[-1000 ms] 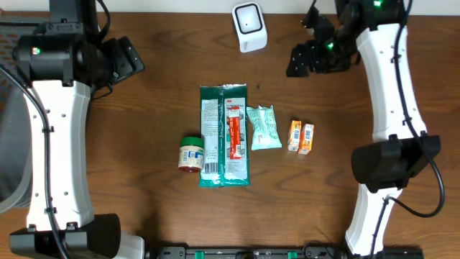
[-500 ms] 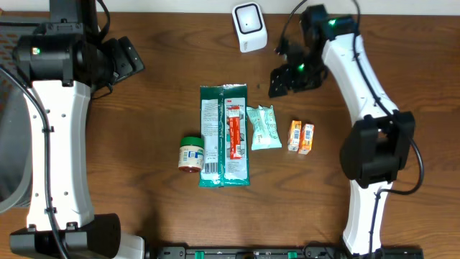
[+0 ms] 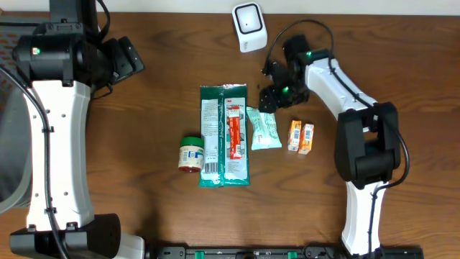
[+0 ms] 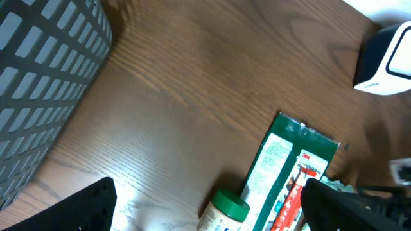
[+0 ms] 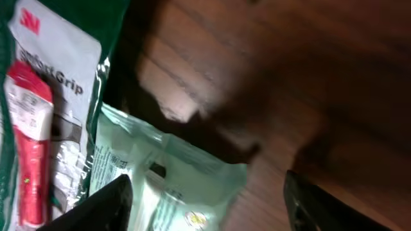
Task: Scan the item barcode
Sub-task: 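Reach the right gripper to the mint-green packet and grasp it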
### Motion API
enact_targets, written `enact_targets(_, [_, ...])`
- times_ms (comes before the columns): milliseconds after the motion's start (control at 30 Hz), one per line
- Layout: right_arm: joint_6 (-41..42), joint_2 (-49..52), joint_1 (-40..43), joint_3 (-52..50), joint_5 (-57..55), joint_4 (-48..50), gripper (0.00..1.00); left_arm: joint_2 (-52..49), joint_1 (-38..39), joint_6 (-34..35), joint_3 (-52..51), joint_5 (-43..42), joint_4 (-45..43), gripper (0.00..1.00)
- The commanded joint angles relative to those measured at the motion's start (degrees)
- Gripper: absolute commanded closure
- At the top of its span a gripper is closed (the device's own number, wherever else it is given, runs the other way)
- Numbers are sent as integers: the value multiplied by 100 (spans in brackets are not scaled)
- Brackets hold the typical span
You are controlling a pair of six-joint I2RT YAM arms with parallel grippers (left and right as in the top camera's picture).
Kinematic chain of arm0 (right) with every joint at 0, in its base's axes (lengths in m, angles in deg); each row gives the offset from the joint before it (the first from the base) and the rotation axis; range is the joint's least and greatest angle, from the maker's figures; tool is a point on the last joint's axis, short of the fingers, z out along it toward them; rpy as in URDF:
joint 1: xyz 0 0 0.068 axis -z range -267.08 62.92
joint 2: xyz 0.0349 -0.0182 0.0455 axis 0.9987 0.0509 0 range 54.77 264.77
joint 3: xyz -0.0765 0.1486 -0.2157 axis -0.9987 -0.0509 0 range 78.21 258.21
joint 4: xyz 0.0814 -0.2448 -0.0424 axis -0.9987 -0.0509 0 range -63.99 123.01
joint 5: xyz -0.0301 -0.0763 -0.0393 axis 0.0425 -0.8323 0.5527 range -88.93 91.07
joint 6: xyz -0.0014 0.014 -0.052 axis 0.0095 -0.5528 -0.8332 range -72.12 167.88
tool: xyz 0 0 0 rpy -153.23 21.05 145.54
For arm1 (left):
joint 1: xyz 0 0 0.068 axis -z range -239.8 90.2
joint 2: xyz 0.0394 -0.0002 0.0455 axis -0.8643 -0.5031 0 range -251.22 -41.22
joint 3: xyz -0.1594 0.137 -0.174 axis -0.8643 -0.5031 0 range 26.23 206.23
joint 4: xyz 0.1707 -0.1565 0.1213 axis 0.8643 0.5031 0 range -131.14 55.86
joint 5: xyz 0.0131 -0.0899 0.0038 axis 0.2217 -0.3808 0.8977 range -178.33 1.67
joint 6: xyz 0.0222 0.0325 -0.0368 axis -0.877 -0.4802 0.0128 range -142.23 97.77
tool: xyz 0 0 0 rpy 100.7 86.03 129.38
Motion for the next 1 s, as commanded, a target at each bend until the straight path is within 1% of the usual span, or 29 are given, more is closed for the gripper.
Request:
enact_targets(0, [-55, 48, -177, -181, 52, 68, 30, -33, -22, 50, 50, 31, 15, 8])
enact_targets(167, [-55, 48, -315, -334, -111, 87, 30, -33, -22, 50, 50, 31, 15, 8])
enact_targets(333, [-52, 48, -385, -516, -437, 208, 33, -33, -22, 50, 50, 31, 15, 8])
enact_targets(433, [-17, 48, -385, -671, -413, 433, 43, -33, -22, 50, 50, 31, 15, 8])
enact_targets(533, [31, 48, -385, -789, -415, 560, 59, -33, -24, 50, 50, 31, 13, 8])
enact_targets(600, [31, 46, -385, -787, -415, 538, 66, -33, -24, 50, 50, 31, 13, 8])
enact_targets(667, [33, -2, -378, -713, -409, 511, 71, -33, -22, 50, 50, 31, 15, 8])
enact_targets(733, [31, -118, -343, -487, -372, 356, 86, -33, -22, 50, 50, 31, 15, 8])
enact_targets(767, [31, -199, -332, -358, -372, 245, 96, -33, -22, 50, 50, 31, 15, 8])
enact_targets(800, [31, -264, -323, -258, -374, 153, 99, -33, -22, 50, 50, 31, 15, 8])
enact_targets(967, [31, -765, -321, 26, -380, -160, 99, -33, -22, 50, 50, 31, 15, 8])
